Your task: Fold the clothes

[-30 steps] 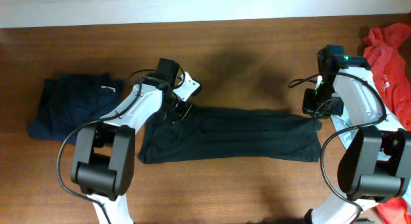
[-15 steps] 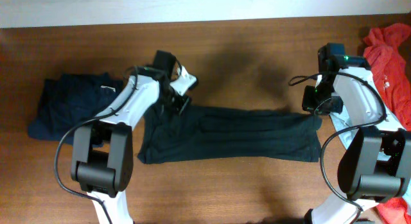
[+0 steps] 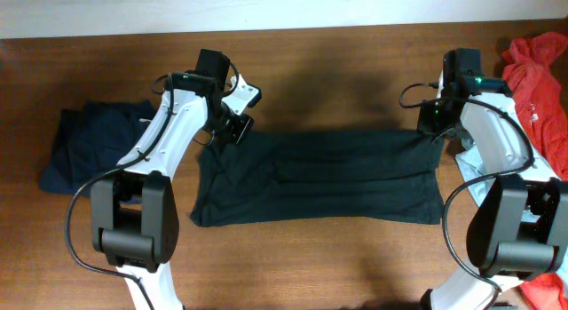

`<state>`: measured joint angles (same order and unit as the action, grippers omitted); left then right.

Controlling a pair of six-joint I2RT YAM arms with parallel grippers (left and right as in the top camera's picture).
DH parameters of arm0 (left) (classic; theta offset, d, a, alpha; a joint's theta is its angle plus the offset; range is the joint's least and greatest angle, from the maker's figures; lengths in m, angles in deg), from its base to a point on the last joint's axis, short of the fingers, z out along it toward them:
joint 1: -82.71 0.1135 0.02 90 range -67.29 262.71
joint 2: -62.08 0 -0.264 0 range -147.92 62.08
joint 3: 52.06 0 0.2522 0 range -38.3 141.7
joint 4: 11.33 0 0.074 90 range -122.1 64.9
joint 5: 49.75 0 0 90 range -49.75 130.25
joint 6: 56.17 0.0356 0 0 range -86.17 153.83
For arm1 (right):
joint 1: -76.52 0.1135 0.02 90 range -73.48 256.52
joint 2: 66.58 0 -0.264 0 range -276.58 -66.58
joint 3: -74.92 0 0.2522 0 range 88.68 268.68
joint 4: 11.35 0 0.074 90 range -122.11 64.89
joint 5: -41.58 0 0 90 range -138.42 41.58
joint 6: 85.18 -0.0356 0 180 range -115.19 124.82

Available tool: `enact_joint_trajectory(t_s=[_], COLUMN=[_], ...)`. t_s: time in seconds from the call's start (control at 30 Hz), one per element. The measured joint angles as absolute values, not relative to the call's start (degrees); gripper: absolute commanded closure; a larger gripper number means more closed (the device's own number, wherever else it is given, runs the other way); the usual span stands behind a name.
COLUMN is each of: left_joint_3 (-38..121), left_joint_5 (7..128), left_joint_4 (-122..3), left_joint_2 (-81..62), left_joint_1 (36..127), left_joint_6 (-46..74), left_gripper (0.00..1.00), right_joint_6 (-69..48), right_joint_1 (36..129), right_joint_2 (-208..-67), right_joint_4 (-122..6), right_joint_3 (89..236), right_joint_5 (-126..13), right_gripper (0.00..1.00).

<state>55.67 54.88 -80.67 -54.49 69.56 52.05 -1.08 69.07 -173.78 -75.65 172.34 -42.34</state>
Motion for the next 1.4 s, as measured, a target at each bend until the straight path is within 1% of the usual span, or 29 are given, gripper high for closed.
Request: enact_joint_trajectory(t_s=[0.13,0.23,0.47,0.67,0.83,1.07,1.23,1.33,1.4], left_joint_3=[55.7,55.7,55.7,55.7,55.7,55.7,55.7,55.7,55.7], left_joint_5=[54.7,54.7,54.7,54.7,54.7,54.8,55.0,55.0,55.0], left_joint_4=[-80.7,-80.6,-79.8,-79.7,-79.8,-79.8,-79.8,-79.8,-79.8], left_joint_2=[-54.5,-54.5,-54.5,-54.5,-54.5,-54.5,-54.5,-54.5,-54.5], left_joint_1=[69.6,69.6,69.6,69.6,69.6,69.6,69.6,69.6,69.6], left_joint_6=[52.0,52.0,52.0,52.0,52.0,52.0,51.8,51.8,51.8], left_gripper=[0.99,0.99,1.00,0.99,0.99,0.99,0.99,1.00,1.00], right_joint_6=[1.0,4.1,7.3,8.5,8.7,7.3,6.3,3.7,1.0], right_joint_1=[69.1,69.1,69.1,69.1,68.6,64.5,62.5,62.6,62.7], right_joint_2=[-173.8,-173.9,-176.5,-177.6,-178.1,-181.2,-181.3,-182.1,-183.4], right_joint_4=[-71.8,-66.6,-63.2,-61.2,-61.2,-61.6,-58.5,-56.4,-55.7], right_joint_3=[172.3,172.3,172.3,172.3,172.3,172.3,172.3,172.3,172.3], right_joint_5=[-42.5,-44.2,-46.2,-46.4,-49.1,-55.6,-59.1,-61.0,-61.6], right_gripper=[0.95,0.94,0.90,0.71,0.70,0.65,0.60,0.57,0.57])
